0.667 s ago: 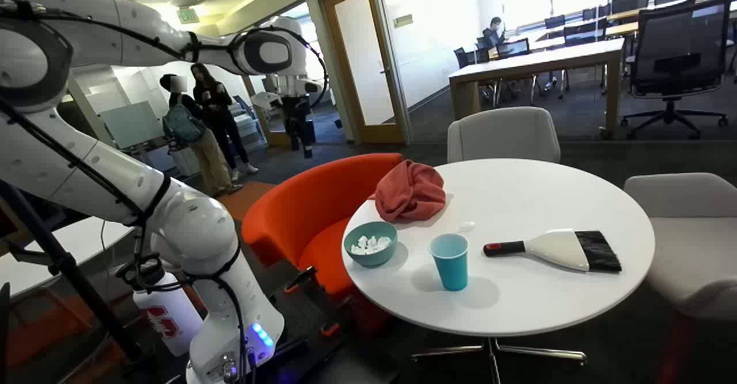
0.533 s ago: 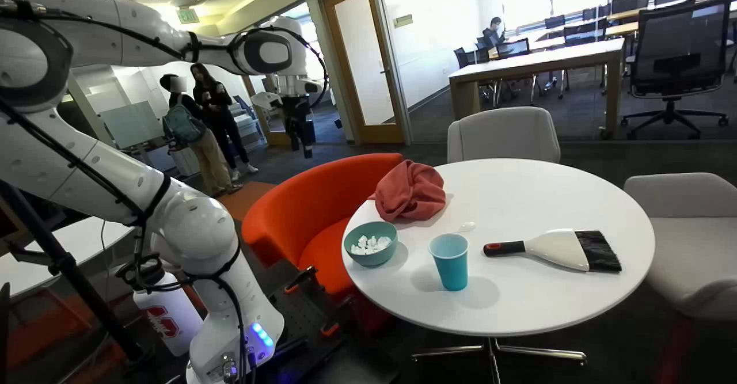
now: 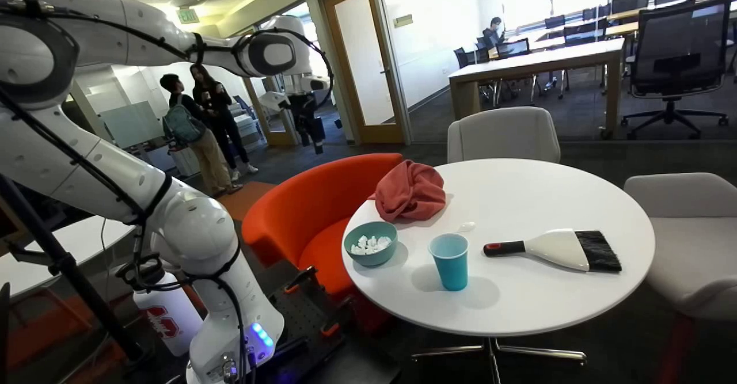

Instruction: Shift the garment to the left then use the spoon to stir the contents of the bowl

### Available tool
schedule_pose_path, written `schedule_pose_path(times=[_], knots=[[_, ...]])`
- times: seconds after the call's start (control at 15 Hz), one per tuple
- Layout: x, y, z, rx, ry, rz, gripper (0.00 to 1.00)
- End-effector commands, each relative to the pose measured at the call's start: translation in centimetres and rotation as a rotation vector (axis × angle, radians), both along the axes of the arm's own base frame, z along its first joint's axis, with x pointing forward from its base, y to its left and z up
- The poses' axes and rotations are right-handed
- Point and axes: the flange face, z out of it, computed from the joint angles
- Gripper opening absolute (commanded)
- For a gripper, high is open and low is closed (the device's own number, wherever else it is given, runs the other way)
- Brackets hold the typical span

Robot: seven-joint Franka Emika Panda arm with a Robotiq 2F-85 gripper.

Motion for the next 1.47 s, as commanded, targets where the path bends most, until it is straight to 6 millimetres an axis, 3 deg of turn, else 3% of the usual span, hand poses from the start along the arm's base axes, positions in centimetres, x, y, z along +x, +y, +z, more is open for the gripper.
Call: schedule_pose_path(times=[0.0,0.27,0.53,0.6,0.67,0.8,1.07,1.4], knots=[[6.1,-0.9,-1.7,-0.026,-0.116,-0.041,1.0],[12.7,-2.5,-6.7,-0.098,-0.238,-0.075,1.0],[17.4,-2.9,-12.4,-0.125,-0.243,-0.142,1.0],[18.1,-2.7,-13.6,-0.131,-0.229,-0.155,1.0],[15.8,-3.1,-12.1,-0.121,-0.233,-0.12,1.0],[17.2,-2.8,-14.2,-0.123,-0.211,-0.136,1.0],[18.1,-2.8,-14.5,-0.126,-0.236,-0.156,1.0],[21.9,-0.7,-18.3,-0.056,-0.351,-0.158,1.0]])
